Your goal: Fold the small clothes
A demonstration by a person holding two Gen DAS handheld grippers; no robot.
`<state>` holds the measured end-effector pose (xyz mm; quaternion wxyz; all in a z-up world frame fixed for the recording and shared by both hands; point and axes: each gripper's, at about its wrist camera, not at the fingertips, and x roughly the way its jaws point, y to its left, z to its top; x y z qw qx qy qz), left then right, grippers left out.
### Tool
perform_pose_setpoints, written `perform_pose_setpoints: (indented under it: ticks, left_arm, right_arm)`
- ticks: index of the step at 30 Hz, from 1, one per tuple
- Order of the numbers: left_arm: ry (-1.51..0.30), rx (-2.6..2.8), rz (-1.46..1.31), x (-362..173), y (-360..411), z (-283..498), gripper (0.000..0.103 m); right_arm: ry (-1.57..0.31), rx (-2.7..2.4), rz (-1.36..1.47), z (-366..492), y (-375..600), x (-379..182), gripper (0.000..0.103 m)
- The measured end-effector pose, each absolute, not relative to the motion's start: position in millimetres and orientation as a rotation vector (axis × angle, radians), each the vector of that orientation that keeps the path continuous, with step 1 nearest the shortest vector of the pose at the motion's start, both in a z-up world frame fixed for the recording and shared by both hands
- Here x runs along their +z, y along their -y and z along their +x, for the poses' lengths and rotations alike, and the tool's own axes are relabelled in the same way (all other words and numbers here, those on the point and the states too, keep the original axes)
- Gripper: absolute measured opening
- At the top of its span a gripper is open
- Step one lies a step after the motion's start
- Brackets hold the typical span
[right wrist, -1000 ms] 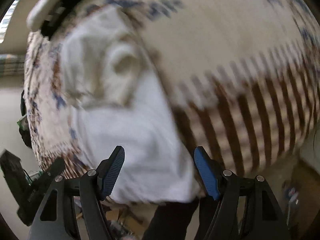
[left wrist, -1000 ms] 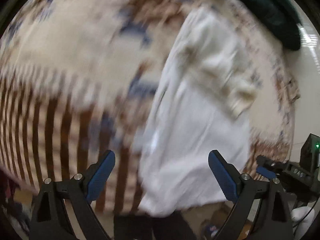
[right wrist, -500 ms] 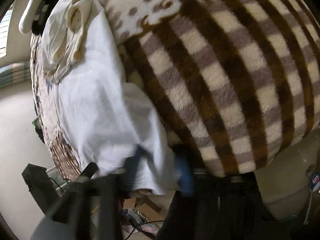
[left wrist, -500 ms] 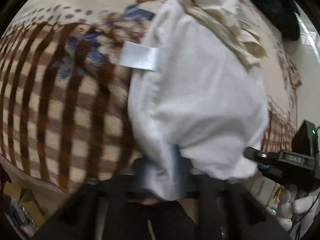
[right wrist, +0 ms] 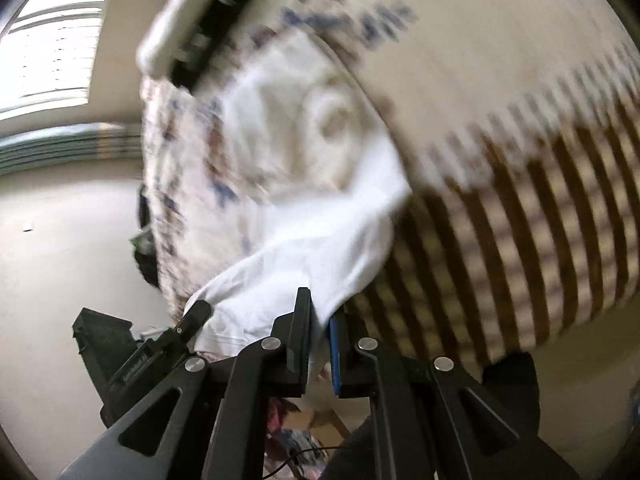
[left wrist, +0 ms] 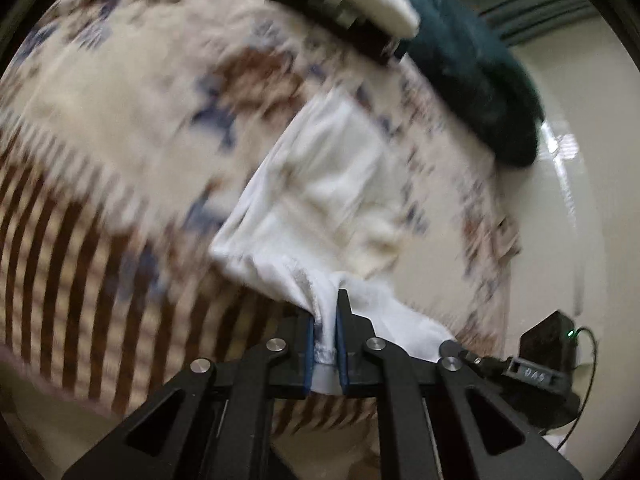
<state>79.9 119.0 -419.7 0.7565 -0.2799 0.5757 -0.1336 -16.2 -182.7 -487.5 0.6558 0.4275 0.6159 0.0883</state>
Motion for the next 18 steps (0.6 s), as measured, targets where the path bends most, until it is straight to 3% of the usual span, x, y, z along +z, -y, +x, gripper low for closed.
perform_pose_setpoints:
  ticks: [8, 11, 12, 13, 14, 15, 16, 18]
  left_arm:
    - [-1.198, -0.358, -0.648, -427.1, -112.5, 235.9, 0.008]
    - [-1.267, -0.347, -0.704, -456.1, -113.0, 289.6, 0.015]
    - [-1.291, -0.346, -0.738, -465.0, -116.0, 302.9, 0.029]
    - [-1.298, -0.339, -0.766, -470.8, -121.5, 314.7, 0.050]
    - [-1.295, -0.334, -0.784, -471.8, -126.7, 320.0, 0.059]
    - [-1.280, -0.339, -0.804, -470.8, -132.9, 323.2, 0.063]
    - [-1.268, -0.340, -0.811, -470.4, -139.8, 324.5, 0.064]
    - [-1.278, -0.321, -0.784, -470.2, -148.2, 322.9, 0.064]
  right_arm:
    - [-1.236, 0.114, 0.978, 121.7, 199.7, -470.7, 0.008]
    - [-1.221, 0.067, 1.035, 177.8, 204.3, -489.0, 0.009]
    - [-1.212, 0.050, 1.069, 191.0, 208.9, -497.0, 0.014]
    - [-1.201, 0.041, 1.110, 202.3, 213.9, -505.1, 0.021]
    - [-1.190, 0.032, 1.154, 215.2, 218.9, -513.6, 0.041]
    - [-1.177, 0.020, 1.171, 219.3, 222.3, -515.8, 0.060]
    - [-1.152, 0.007, 1.192, 221.9, 227.8, -516.9, 0.067]
    - [-1.138, -0.002, 1.192, 222.5, 235.5, -517.0, 0.069]
